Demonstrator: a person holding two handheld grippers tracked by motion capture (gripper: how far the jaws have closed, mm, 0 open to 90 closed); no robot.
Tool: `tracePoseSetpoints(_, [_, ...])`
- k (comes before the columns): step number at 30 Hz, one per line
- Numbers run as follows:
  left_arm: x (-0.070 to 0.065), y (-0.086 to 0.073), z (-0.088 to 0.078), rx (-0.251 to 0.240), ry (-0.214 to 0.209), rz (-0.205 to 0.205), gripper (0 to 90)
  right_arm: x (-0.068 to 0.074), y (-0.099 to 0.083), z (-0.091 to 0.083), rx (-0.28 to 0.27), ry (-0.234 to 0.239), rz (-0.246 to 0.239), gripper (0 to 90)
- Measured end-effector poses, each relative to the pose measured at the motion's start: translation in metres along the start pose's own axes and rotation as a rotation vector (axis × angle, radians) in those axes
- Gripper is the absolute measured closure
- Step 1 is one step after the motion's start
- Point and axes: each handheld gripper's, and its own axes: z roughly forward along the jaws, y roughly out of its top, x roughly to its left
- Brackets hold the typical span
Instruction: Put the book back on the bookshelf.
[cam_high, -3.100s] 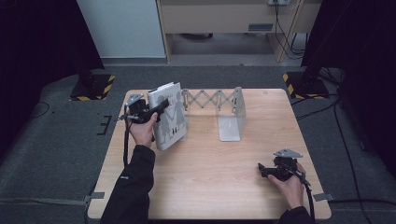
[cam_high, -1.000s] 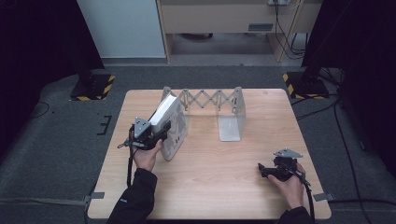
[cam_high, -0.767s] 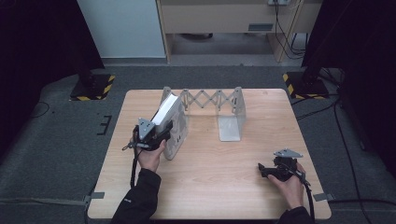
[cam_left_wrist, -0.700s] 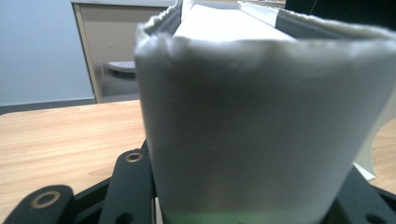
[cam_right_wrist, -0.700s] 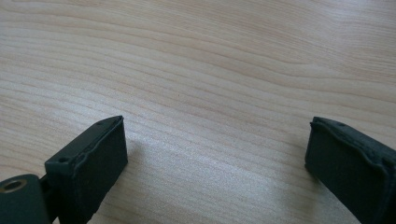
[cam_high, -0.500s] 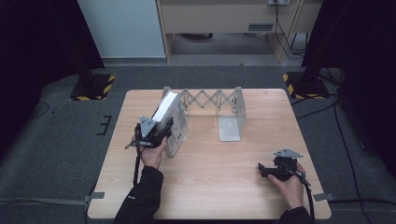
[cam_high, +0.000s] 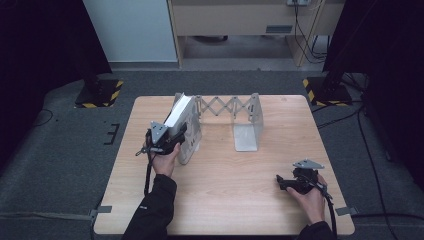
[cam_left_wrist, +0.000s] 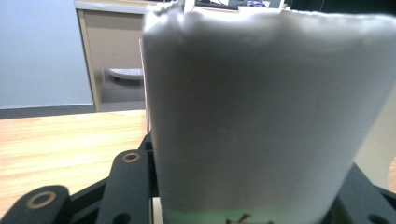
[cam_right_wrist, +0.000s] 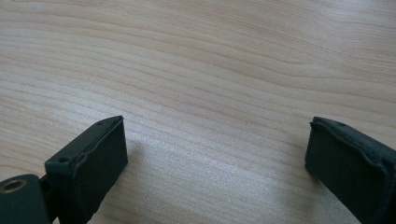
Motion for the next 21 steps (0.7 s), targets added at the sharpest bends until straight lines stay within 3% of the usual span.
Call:
tracePoseSetpoints(4, [0.001, -0.003, -0.005, 0.012, -0.047, -0.034, 47.5, 0.000, 0.000, 0.000, 0.000, 0.000, 0.000, 5.9])
tracePoseSetpoints(6, [0.000, -0.005, -0.009, 0.051, -0.066, -0.032, 45.1, 0.000, 0.000, 0.000, 0.000, 0.000, 0.000, 5.9])
tracePoseSetpoints(8, [-0.001, -0.009, -0.013, 0.045, -0.065, -0.015, 44.7, 0.000, 0.000, 0.000, 0.000, 0.000, 0.000, 5.9])
tracePoseSetpoints(13, [0.000, -0.021, -0.019, 0.075, -0.058, -0.030, 45.3, 0.000, 0.000, 0.000, 0.000, 0.000, 0.000, 5.9])
tracePoseSetpoints(21, [-0.001, -0.030, -0.012, 0.107, -0.041, -0.039, 46.4, 0.000, 0.000, 0.000, -0.001, 0.000, -0.002, 5.9])
